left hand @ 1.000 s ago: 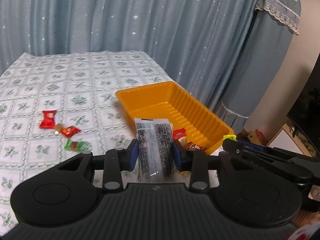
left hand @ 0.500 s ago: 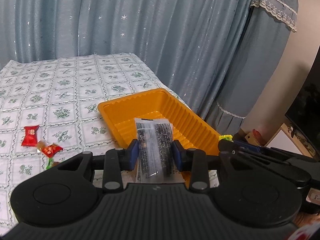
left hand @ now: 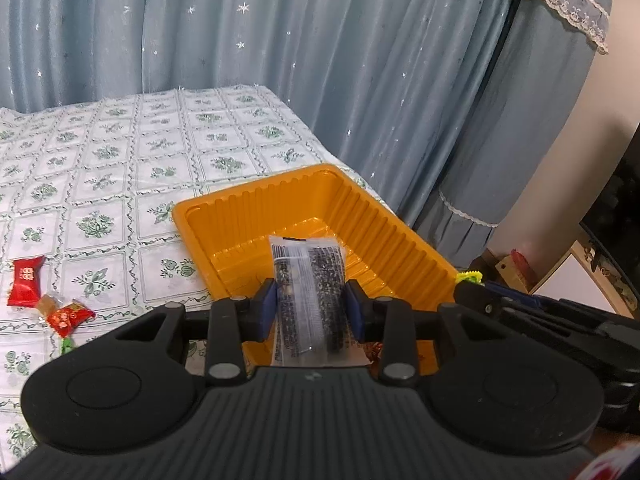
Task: Organize snacks
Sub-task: 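Carry the yellow candy and clear packet over the orange tray, then open both tools to drop the snacks into the tray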
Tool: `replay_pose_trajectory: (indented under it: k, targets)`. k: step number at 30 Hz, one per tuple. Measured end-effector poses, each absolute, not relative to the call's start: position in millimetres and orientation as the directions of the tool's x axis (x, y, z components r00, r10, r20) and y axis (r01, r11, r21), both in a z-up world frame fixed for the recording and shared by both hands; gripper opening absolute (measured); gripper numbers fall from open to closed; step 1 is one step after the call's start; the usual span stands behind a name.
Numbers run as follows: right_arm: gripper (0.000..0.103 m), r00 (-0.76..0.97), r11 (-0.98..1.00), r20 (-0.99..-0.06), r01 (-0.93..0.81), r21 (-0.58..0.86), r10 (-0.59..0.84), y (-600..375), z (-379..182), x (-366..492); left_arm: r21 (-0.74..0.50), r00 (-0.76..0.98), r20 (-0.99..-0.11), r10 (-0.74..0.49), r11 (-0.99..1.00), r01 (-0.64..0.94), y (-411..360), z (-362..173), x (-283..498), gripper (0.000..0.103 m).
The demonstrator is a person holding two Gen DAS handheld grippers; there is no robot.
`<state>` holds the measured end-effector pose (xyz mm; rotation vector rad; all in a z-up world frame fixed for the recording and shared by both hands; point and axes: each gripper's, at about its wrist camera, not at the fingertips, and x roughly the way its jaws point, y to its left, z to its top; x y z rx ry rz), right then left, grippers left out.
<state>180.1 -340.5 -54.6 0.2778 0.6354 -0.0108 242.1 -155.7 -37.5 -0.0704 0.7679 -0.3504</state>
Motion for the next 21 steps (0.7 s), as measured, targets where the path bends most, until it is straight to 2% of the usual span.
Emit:
replay_pose_trajectory:
  k: [5,7,9,21]
  targets:
    - [0.022,0.804,0.963,-0.591,0.097,0.251,0.073,-342,-57,188,-0.199,0.651,-0.680,-0.338,0.939,0.279,-160,-46,251,0.035]
    - [0.022,0.803,0.963,-0.591,0.099,0.250,0.071,-343,-59,190,-0.210,0.650,-0.680,-0.340,0.939,0.272,-159,-48,255,0.038]
    - [0.022,0.802,0.963,-0.593,0.101,0.251,0.070,-344,-60,191,-0.212,0.658,-0.675,-0.334,0.942,0.260,-156,-46,258,0.047]
    - [0.022,0.802,0.964,-0.592,0.086,0.252,0.083,-339,-59,191,-0.213,0.686,-0.661,-0.304,0.953,0.217,-131,-39,249,0.049]
